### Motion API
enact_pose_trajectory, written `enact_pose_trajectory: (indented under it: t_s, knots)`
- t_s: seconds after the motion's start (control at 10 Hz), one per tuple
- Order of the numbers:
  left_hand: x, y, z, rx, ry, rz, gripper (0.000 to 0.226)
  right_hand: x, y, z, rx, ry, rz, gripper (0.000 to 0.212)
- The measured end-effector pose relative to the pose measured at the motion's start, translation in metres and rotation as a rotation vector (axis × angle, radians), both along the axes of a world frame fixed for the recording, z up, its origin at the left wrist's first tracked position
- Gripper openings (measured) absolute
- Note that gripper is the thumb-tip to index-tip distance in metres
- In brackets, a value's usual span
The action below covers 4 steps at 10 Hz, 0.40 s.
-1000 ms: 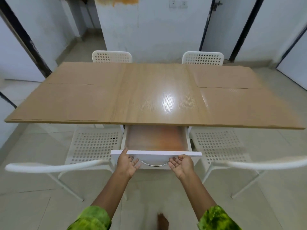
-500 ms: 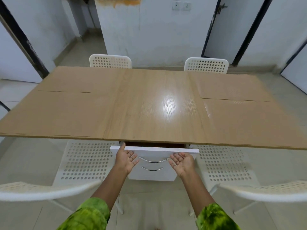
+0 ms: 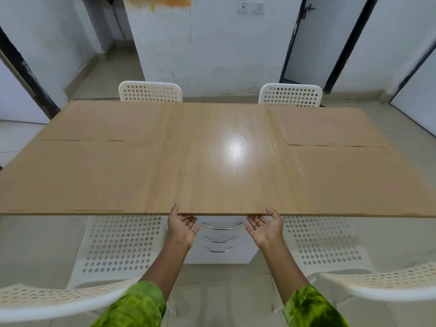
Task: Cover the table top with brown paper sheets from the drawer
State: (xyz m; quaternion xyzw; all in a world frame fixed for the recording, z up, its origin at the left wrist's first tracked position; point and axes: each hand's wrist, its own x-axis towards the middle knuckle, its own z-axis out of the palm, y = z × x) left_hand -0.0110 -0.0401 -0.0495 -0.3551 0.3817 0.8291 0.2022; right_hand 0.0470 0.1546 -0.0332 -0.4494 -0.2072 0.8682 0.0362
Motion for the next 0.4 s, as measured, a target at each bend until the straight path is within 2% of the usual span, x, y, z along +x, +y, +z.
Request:
enact_pose_trajectory:
  t_s: [0.2,0.4]
  knots:
    - [-0.002,-0.004,0.003,0.010,0.004,-0.066,0.072,0.002,-0.003,-0.001,0.028,0.007,0.007,0.060]
    - [0.009,-0.008,0.030,-0.192,-0.054,-0.278,0.063,0.007,-0.016,0.008,0.195,-0.138,0.162,0.052]
